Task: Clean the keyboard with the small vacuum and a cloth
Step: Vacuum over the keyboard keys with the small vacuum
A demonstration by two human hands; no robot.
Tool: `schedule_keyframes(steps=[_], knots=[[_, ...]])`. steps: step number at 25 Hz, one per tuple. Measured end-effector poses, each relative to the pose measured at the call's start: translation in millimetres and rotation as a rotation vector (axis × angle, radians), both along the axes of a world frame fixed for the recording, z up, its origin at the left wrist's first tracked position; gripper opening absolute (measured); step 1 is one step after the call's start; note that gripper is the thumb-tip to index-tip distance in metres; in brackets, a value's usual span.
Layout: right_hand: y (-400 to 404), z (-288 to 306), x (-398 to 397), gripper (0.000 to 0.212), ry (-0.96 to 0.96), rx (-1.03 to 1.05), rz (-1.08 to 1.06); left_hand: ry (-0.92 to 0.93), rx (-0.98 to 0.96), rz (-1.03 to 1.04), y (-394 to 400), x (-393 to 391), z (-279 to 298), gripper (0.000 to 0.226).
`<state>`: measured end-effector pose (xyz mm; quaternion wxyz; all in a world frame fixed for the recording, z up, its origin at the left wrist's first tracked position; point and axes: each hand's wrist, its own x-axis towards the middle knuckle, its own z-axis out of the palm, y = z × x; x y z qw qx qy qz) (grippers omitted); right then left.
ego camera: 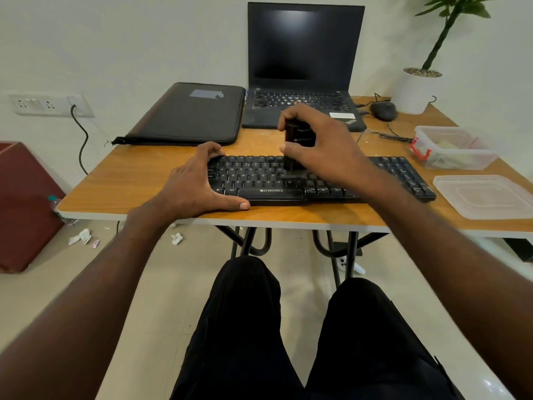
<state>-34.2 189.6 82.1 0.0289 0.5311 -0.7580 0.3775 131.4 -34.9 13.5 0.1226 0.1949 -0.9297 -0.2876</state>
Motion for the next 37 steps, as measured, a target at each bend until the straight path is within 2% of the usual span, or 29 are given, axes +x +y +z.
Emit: schedule_keyframes(steps=[2, 5, 6, 8, 10, 14, 16, 18, 21, 22, 24, 27, 28, 30, 32, 34, 35, 37], knots=[[-7, -3, 4, 0.029, -0.022, 0.059, 0.056, 0.001, 0.004, 0.003, -1, 0, -1, 0.142], [-14, 3, -4, 0.028, 0.135, 0.259, -0.173, 0.01, 0.006, 0.003, -3, -2, -3, 0.139], [-17, 5, -4, 0.029, 0.151, 0.256, -0.215, 0.006, 0.003, 0.001, -4, -2, -3, 0.141], [-23, 4, 4, 0.03, 0.011, 0.101, -0.104, -0.025, -0.033, -0.007, -6, -3, -3, 0.145], [-25, -2, 17, 0.031, -0.172, -0.038, 0.033, -0.045, -0.128, -0.02, -4, -4, 0, 0.139], [-24, -17, 20, 0.033, -0.229, -0.123, 0.045, 0.097, -0.134, -0.096, 26, -23, 6, 0.097], [-17, -19, 14, 0.032, -0.223, -0.118, 0.04, 0.175, -0.208, -0.035, 46, -33, -1, 0.073], [-4, -18, 4, 0.031, -0.142, -0.056, 0.029, 0.206, -0.367, 0.057, 60, -35, -12, 0.054], [16, -13, -15, 0.03, 0.025, 0.116, -0.085, 0.238, -0.423, 0.117, 63, -34, -18, 0.032], [20, -11, -20, 0.031, 0.078, 0.155, -0.143, 0.239, -0.431, 0.119, 63, -34, -18, 0.029], [23, -10, -22, 0.033, 0.102, 0.097, -0.197, 0.238, -0.449, 0.102, 62, -34, -18, 0.027], [26, -15, -11, 0.033, -0.115, -0.117, -0.058, 0.235, -0.47, 0.086, 61, -34, -19, 0.027], [28, -16, -8, 0.032, -0.134, -0.101, -0.013, 0.23, -0.471, 0.091, 61, -34, -19, 0.027], [32, -15, -11, 0.03, -0.05, 0.029, 0.001, 0.22, -0.471, 0.099, 61, -34, -19, 0.026], [36, -5, -21, 0.028, 0.083, 0.187, -0.107, 0.223, -0.471, 0.101, 62, -35, -20, 0.025], [40, 3, -27, 0.028, 0.174, 0.241, -0.207, 0.228, -0.472, 0.105, 62, -35, -19, 0.024], [40, 5, -28, 0.028, 0.137, 0.187, -0.196, 0.228, -0.472, 0.108, 62, -34, -19, 0.024], [37, 5, -22, 0.028, -0.085, 0.017, -0.093, 0.229, -0.472, 0.113, 62, -34, -19, 0.023]])
